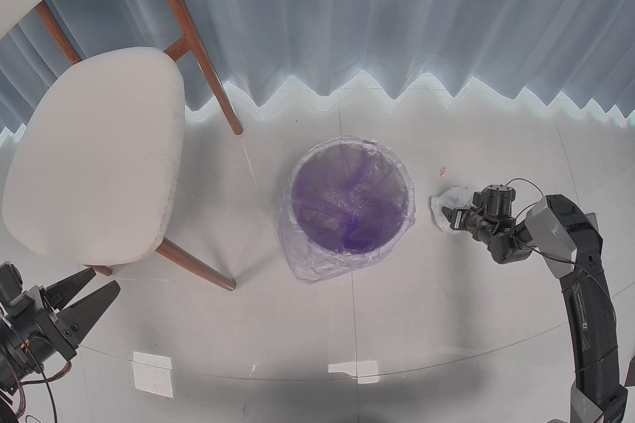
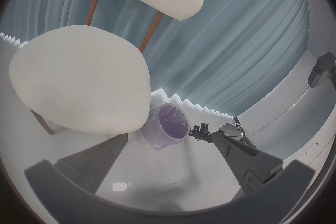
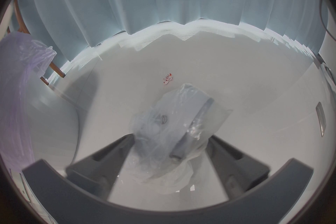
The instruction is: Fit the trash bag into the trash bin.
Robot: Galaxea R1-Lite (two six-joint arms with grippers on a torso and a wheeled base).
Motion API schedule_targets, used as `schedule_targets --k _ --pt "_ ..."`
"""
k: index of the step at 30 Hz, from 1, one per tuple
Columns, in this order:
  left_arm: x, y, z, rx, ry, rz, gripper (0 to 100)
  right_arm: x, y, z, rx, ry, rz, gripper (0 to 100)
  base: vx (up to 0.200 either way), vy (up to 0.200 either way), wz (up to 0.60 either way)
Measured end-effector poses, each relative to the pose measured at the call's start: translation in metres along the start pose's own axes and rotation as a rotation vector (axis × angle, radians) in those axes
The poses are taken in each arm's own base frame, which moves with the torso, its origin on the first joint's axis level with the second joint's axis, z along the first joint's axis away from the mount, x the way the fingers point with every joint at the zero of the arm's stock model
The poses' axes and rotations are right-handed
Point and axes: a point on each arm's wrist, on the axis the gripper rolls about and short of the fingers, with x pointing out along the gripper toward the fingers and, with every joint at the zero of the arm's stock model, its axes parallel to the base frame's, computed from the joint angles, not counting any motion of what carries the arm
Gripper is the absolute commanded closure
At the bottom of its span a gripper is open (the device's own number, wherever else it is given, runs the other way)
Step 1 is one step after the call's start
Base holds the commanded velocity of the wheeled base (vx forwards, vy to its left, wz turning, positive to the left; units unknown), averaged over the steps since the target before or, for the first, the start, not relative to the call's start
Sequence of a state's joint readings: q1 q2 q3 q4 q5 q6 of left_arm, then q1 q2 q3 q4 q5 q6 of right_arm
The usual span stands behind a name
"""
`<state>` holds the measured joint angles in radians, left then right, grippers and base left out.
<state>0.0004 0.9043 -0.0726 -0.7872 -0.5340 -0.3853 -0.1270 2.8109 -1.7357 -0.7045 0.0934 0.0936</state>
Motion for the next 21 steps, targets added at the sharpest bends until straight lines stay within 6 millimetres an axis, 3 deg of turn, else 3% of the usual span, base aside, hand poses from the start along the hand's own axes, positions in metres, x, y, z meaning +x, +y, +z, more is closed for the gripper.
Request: schedule_targets --k 21 --pt "-0.0039 -0.0008 -0.0021 0.005 -0.012 0.006 0 -0.0017 0.0018 0.0038 -0.001 -0.004 -0.003 100 0.0 0.0 0.0"
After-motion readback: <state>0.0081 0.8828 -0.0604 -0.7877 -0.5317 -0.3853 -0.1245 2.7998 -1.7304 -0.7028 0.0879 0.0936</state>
